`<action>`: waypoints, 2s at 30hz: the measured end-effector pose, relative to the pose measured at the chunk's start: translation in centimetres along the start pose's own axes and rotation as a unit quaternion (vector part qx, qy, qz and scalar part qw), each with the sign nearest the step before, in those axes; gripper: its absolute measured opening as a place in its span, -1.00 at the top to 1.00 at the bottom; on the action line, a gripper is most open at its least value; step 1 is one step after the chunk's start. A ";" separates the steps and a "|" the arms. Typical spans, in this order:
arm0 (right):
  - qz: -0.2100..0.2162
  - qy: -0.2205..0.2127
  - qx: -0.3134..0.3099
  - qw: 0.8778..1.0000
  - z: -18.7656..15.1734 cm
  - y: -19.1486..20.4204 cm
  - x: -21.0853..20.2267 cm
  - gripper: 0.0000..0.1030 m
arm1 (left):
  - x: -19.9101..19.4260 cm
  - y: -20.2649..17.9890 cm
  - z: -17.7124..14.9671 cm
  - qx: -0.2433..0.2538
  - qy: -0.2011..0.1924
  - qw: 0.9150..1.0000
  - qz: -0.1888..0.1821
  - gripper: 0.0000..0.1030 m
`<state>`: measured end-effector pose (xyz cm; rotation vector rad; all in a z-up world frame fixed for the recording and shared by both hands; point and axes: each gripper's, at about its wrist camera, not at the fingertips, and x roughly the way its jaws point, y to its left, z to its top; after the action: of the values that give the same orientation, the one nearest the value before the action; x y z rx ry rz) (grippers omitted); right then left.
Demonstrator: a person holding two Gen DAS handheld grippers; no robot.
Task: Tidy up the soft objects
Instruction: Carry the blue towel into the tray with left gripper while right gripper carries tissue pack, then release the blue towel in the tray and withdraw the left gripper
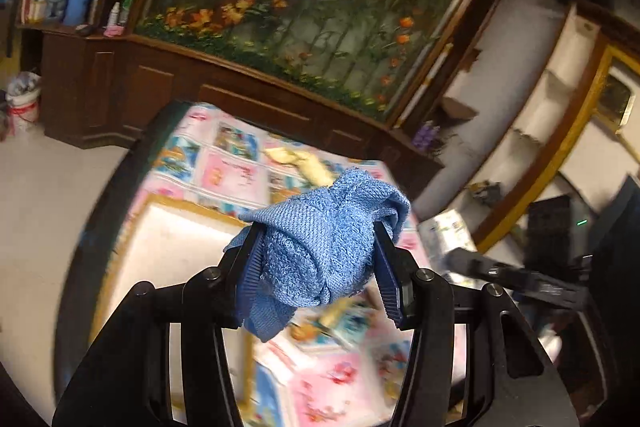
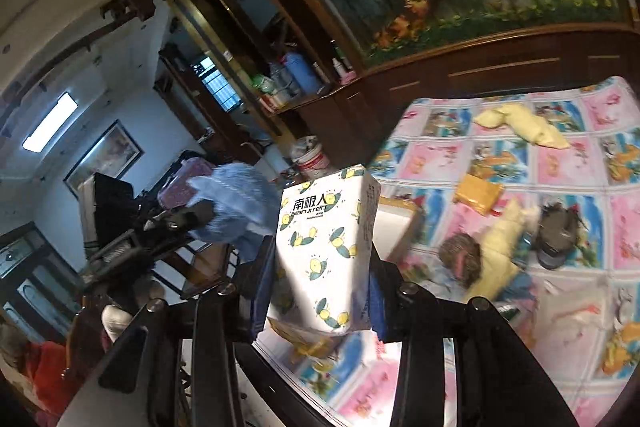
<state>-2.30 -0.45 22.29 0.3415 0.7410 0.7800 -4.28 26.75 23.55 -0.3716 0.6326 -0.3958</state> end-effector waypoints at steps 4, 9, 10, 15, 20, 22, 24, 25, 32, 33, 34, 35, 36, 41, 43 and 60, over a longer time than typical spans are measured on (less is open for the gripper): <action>-0.053 0.051 -0.009 0.997 2.7 0.1 9.4 0.23 | 5.9 4.8 1.6 -0.031 0.029 0.998 0.048 0.00; -0.102 0.115 0.017 0.988 1.7 -3.8 18.2 0.23 | 12.6 11.7 -0.7 -0.098 0.066 0.991 0.055 -0.02; -0.112 0.124 0.015 0.986 1.4 -4.3 19.8 0.20 | 13.6 12.9 -1.0 -0.109 0.075 0.990 0.053 -0.06; -0.146 0.157 -0.001 0.977 0.6 -5.7 24.4 0.12 | 16.6 17.5 -3.1 -0.175 0.117 0.977 0.037 -0.11; -0.172 0.143 -0.020 0.974 0.1 -6.1 24.3 0.10 | 15.4 18.1 -5.6 -0.186 0.094 0.977 0.047 -0.11; -0.167 0.129 -0.012 0.977 0.0 -6.2 23.1 0.09 | 14.5 17.8 -6.8 -0.187 0.079 0.977 0.056 -0.11; -0.159 0.121 -0.005 0.980 -0.4 -6.4 21.5 0.09 | 14.3 17.6 -8.0 -0.194 0.079 0.976 0.064 -0.11; -0.157 0.119 -0.006 0.980 -0.9 -6.4 20.2 0.09 | 14.3 17.5 -8.6 -0.200 0.084 0.974 0.066 -0.11; -0.141 0.099 0.000 0.985 -3.4 -7.4 13.3 0.07 | 13.3 15.8 -11.2 -0.215 0.100 0.968 0.079 -0.11; -0.140 0.096 0.000 0.986 -3.6 -7.4 12.5 0.07 | 13.3 15.5 -11.4 -0.213 0.102 0.968 0.081 -0.11; -0.140 0.092 0.000 0.986 -3.9 -7.5 11.6 0.07 | 13.2 15.2 -11.4 -0.210 0.105 0.968 0.085 -0.11; -0.141 0.085 -0.002 0.986 -4.0 -7.6 10.7 0.06 | 13.1 14.9 -11.4 -0.208 0.106 0.968 0.090 -0.11; -0.145 0.078 -0.005 0.986 -4.2 -7.6 9.9 0.06 | 12.7 14.5 -11.2 -0.206 0.102 0.968 0.095 -0.11; -0.153 0.038 -0.013 0.987 -4.9 -7.4 5.9 0.02 | 9.0 10.3 -9.6 -0.170 0.060 0.978 0.102 -0.11; -0.151 0.027 -0.016 0.988 -5.1 -7.1 4.6 0.02 | 7.4 7.9 -8.8 -0.149 0.044 0.983 0.098 -0.11; -0.183 -0.159 -0.040 0.969 -3.3 -1.8 -13.9 -0.48 | -7.5 -13.6 -5.8 0.048 -0.031 0.998 -0.023 -0.36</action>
<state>-10.40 -11.92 25.65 0.2385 0.4501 0.3908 -16.80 17.31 29.00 -0.3058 0.5436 -0.4559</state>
